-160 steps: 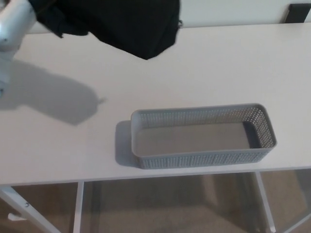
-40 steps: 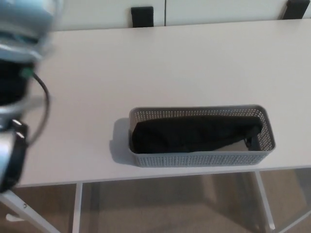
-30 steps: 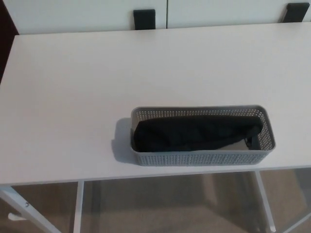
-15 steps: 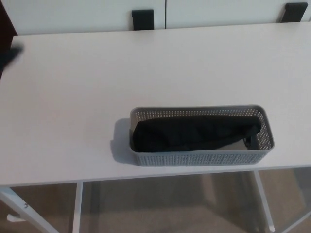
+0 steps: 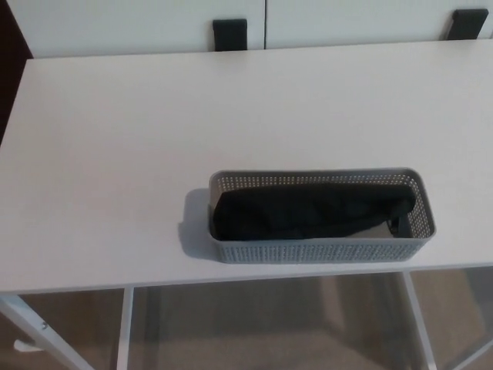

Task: The robot walk towards a table in front and pick up a black pencil case on the left hand side and put the pencil case into a small container on the right hand side

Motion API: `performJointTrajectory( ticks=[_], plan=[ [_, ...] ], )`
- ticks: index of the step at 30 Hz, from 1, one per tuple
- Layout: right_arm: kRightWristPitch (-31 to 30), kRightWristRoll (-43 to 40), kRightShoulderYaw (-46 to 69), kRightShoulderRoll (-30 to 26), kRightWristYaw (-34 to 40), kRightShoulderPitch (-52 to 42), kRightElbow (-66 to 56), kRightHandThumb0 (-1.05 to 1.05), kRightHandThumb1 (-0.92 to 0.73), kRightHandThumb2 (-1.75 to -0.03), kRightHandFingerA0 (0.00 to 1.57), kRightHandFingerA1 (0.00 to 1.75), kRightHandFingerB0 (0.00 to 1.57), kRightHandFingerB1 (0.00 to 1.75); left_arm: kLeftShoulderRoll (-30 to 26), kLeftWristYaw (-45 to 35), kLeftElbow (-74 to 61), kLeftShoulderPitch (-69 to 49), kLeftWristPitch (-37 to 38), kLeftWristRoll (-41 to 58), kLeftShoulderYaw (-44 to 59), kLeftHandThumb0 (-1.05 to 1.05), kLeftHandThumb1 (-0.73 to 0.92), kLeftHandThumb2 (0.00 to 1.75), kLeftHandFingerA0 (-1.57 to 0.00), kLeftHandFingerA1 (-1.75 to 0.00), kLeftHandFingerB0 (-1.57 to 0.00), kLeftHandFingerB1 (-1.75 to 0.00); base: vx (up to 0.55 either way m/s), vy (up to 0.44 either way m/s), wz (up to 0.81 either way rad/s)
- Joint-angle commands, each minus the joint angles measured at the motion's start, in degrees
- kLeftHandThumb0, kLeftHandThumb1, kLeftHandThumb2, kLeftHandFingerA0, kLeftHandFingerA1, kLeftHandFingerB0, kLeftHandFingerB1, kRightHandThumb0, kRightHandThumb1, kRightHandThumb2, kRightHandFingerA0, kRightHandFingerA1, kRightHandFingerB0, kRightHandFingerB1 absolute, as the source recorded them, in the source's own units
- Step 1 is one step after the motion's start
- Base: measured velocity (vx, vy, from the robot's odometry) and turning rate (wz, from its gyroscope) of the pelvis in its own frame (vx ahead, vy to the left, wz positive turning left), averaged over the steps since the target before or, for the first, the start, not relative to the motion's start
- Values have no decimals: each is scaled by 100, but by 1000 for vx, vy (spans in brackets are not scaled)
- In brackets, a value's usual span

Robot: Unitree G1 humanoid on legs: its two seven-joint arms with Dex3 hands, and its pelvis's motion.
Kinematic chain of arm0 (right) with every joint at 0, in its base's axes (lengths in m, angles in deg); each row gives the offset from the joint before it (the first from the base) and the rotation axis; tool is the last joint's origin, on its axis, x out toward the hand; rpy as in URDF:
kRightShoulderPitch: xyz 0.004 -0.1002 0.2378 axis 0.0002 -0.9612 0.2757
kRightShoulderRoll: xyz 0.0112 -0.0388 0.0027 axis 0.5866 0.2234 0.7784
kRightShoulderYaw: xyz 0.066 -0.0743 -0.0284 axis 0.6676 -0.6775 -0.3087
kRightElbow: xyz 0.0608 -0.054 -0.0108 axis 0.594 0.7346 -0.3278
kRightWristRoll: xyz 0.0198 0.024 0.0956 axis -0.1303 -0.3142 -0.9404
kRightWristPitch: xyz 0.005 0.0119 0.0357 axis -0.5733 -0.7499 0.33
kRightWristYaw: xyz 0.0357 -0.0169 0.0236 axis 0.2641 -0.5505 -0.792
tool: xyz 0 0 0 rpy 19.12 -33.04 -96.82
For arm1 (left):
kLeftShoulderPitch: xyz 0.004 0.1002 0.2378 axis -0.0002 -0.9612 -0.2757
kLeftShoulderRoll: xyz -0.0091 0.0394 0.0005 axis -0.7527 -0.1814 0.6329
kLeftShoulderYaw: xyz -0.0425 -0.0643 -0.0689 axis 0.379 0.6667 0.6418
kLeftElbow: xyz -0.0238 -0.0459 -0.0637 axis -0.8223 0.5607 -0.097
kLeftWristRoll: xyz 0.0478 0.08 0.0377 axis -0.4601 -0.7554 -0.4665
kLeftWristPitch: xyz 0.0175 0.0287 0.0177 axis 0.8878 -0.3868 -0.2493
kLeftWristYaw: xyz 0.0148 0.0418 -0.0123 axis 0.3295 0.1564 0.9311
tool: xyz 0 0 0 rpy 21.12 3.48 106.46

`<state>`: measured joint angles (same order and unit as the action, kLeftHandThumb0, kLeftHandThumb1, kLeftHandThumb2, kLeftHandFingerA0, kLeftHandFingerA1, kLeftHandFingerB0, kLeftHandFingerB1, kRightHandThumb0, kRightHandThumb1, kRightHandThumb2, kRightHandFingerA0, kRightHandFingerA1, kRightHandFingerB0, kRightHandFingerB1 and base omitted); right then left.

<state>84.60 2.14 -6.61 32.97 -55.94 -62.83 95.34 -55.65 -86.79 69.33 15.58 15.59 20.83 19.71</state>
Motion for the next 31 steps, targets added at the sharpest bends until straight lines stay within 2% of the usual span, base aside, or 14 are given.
performJointTrajectory(
  ticks=[1, 6, 7, 9, 10, 11, 13, 15, 16, 18, 25, 26, 27, 31],
  plan=[
    [133, 203, -156, 13, 11, -344, 144, -44, -48, -76, 58, 61, 35, 49, -177, 2099, 4809, -1152, 3387, 47, 819, -79, 59, 99, -5, -39, -4, -30, 0, 0, 0],
    [126, 158, -147, -2, -30, -231, 174, -45, -47, -77, 61, 63, 35, 49, -527, 2219, 5901, -1039, 3539, -226, 171, -83, 63, 97, -7, -25, -8, -30, 0, 0, 0],
    [107, 164, -156, 1, -17, -202, 190, -47, -46, -76, 63, 64, 36, 50, -625, 1976, 6073, -937, 3494, -264, -12, -74, 71, 64, -10, -25, -15, -26, 0, 0, 0],
    [125, 147, -155, 15, -21, -198, 166, -46, -46, -77, 60, 64, 34, 50, -763, 1539, 6235, -785, 3430, -345, -341, -74, 58, 90, -4, -32, -9, -35, 0, 0, 0],
    [92, 150, -165, 14, -14, -169, 161, -48, -47, -78, 52, 58, 33, 48, -808, 1363, 6228, -645, 3226, -432, -578, -72, 72, 62, -2, -22, -3, -23, 0, 0, 0],
    [63, 160, -180, 10, -12, -135, 166, -52, -48, -78, 44, 53, 32, 47, -845, 1247, 6260, -471, 2995, -497, -774, -78, 58, 93, 0, -17, 0, -17, 0, 0, 0],
    [39, 184, -208, -6, -15, -116, 175, -48, -60, -58, 45, 39, 37, 35, -864, 1157, 6357, -319, 2963, -475, -916, -76, 58, 91, 0, -16, -1, -17, 0, 0, 0],
    [40, 181, -227, -26, -86, -108, 169, -58, -47, -84, 31, 51, 22, 45, -915, 1025, 6573, -66, 3113, -553, -1204, -76, 58, 89, -3, -63, -9, -38, 0, 0, 0],
    [48, 173, -228, -30, -109, -111, 166, -58, -47, -84, 31, 51, 22, 45, -938, 1034, 6649, -3, 3146, -570, -1288, -76, 58, 89, -3, -63, -9, -38, 0, 0, 0],
    [56, 138, -220, -61, -220, -128, 156, -55, -67, -61, 28, 35, 26, 32, -900, 1281, 6703, 248, 2890, -827, -1759, -80, 60, 97, 0, -18, 0, -17, 0, 0, 0],
    [90, 123, -228, -93, -236, -158, 135, -55, -67, -61, 28, 35, 26, 32, -1057, 1383, 7225, 380, 3248, -569, -2120, -80, 60, 97, 0, -18, 0, -17, 0, 0, 0],
    [51, 102, -221, -95, -319, -142, 154, -64, -54, -81, 16, 44, 13, 40, -883, 1658, 6673, 646, 2976, -1089, -2749, -42, 23, 96, 0, -47, -2, -48, 0, 0, 0],
    [-17, 73, -212, -100, -450, -111, 182, -60, -68, -61, 24, 35, 19, 29, -476, 1500, 5997, 1066, 3001, -1076, -3158, -87, 62, 98, -6, -18, -11, -25, 0, 0, 0],
    [-17, 75, -214, -123, -462, -91, 173, -60, -68, -61, 24, 35, 19, 29, -437, 1308, 6074, 1066, 3201, -626, -3055, -87, 62, 98, -6, -18, -11, -25, -4, 1, 2]
  ],
)
